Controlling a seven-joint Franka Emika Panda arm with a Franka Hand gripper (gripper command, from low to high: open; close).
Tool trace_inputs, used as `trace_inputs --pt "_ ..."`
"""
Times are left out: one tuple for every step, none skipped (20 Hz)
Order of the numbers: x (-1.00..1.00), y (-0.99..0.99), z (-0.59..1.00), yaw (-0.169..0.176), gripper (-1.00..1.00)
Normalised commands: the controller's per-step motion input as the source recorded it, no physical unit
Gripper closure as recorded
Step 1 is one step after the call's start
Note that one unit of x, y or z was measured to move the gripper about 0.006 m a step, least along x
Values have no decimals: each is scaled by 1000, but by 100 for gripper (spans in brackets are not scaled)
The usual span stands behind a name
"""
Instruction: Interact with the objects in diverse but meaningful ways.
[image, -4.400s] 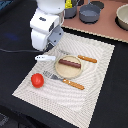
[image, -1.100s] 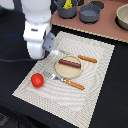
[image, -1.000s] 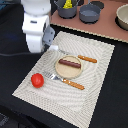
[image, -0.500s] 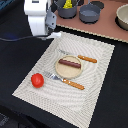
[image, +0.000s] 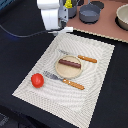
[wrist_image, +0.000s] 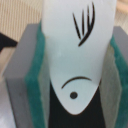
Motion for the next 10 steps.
trace_inputs --pt "803 371 14 -26 100" --pt "791 377 0 -29 100" --pt "777 377 0 -34 100" --pt "763 391 0 -35 100" --pt "734 397 0 -41 100" --pt "717 406 0 -41 100" --pt "654 377 -34 -41 100" --pt "660 406 -46 -34 100" --pt "637 389 -71 -31 100" --pt "654 411 -66 -29 100"
